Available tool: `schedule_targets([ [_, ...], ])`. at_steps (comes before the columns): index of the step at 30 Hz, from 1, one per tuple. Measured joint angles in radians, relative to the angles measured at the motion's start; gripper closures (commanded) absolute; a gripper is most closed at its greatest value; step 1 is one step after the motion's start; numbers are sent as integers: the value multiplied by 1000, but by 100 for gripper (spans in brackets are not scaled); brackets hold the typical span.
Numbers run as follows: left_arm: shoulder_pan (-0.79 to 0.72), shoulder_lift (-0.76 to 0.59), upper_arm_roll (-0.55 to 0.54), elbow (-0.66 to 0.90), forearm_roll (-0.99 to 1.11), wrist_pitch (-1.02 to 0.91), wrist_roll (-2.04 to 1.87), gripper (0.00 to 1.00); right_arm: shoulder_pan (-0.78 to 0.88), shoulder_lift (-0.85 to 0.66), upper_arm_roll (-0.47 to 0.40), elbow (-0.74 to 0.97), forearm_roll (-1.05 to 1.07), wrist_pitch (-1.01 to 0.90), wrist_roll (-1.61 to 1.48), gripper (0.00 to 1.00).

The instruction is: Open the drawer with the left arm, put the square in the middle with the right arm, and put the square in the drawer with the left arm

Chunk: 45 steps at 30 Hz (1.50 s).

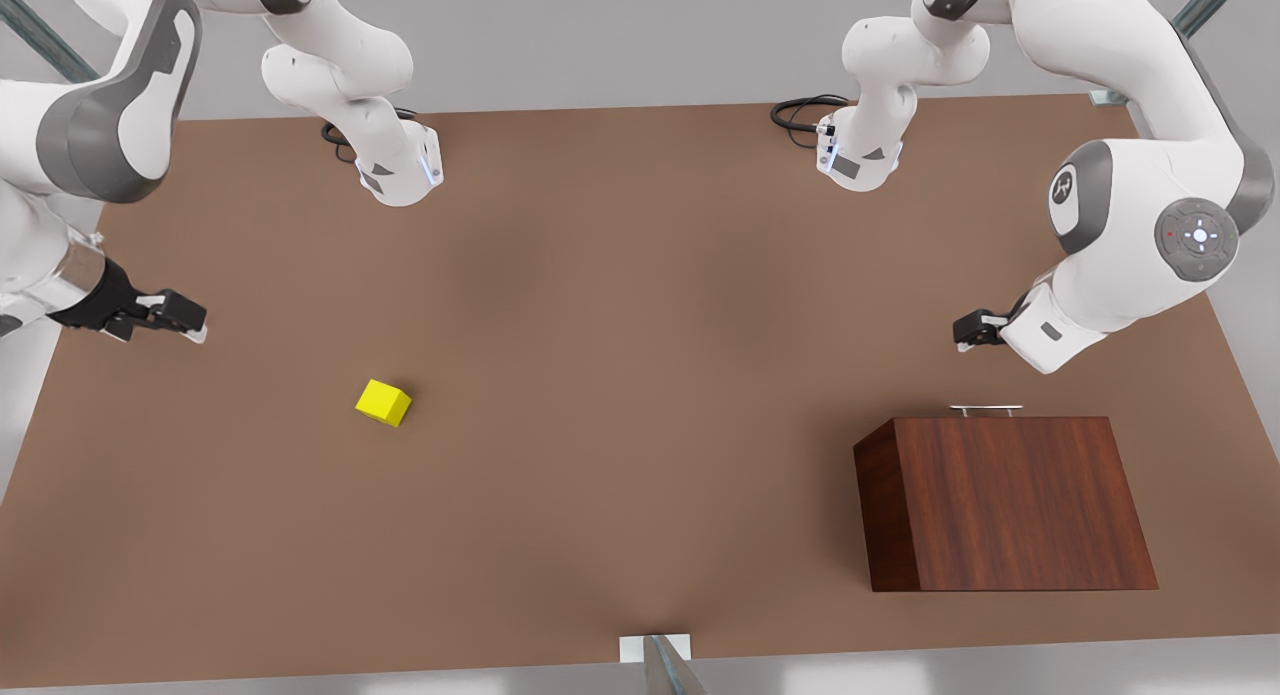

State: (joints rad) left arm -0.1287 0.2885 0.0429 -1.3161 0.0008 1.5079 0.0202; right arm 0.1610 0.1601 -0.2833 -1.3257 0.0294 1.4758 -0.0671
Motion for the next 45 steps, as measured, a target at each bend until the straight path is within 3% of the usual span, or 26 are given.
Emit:
schedule_targets([
  [2,-2,-12,4,-24,0,18,-102,0,-1,11,0,-28,7,47,-4,0],
  [6,-7,-176,37,-356,-1,332,-640,0,27,-5,17,-225,-3,174,52,0],
  [8,0,-248,49,-512,-4,488,-818,0,119,-52,27,-357,-14,228,275,0],
  [11,10,-331,72,-708,-8,680,-1026,0,169,-145,36,-650,-16,478,425,0],
  [15,-1,-334,87,-842,-11,898,-1210,0,147,-85,37,-714,-15,585,508,0],
  [25,62,-271,118,-936,-46,1071,-1309,0,125,167,47,-782,84,848,557,0],
  [32,-13,-216,120,-944,-84,1123,-1310,0,112,193,52,-831,161,944,541,0],
  [43,48,-152,123,-944,-91,1173,-1310,0,120,279,53,-840,164,994,541,0],
  [45,54,-135,123,-942,-91,1190,-1310,0,118,283,53,-839,165,994,541,21],
])
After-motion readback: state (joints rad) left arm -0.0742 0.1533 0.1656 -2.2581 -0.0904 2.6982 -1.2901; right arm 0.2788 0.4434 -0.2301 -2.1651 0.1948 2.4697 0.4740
